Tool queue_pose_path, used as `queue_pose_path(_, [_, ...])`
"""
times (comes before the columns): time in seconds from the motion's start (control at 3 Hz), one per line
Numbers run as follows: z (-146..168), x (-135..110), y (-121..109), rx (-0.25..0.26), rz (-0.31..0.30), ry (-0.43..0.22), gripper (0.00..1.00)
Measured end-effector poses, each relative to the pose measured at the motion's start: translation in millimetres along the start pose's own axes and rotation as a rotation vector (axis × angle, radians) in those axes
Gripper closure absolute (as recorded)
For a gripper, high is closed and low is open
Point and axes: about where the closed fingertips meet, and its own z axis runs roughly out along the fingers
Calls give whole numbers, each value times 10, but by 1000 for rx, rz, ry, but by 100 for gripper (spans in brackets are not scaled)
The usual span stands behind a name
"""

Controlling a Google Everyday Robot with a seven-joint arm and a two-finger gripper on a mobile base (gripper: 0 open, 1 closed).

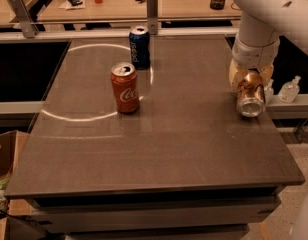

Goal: Place orange can upright

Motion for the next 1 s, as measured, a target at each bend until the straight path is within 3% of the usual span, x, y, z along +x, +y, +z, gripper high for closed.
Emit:
queue_pose_path(0.33, [-248,-31,2,-140,-50,-85,100])
queue_pose_path(0.67, [-601,66,22,-336,-156,-150,100])
queue_pose_path(1.0, [-857,121,69,-563,-286,-252,100])
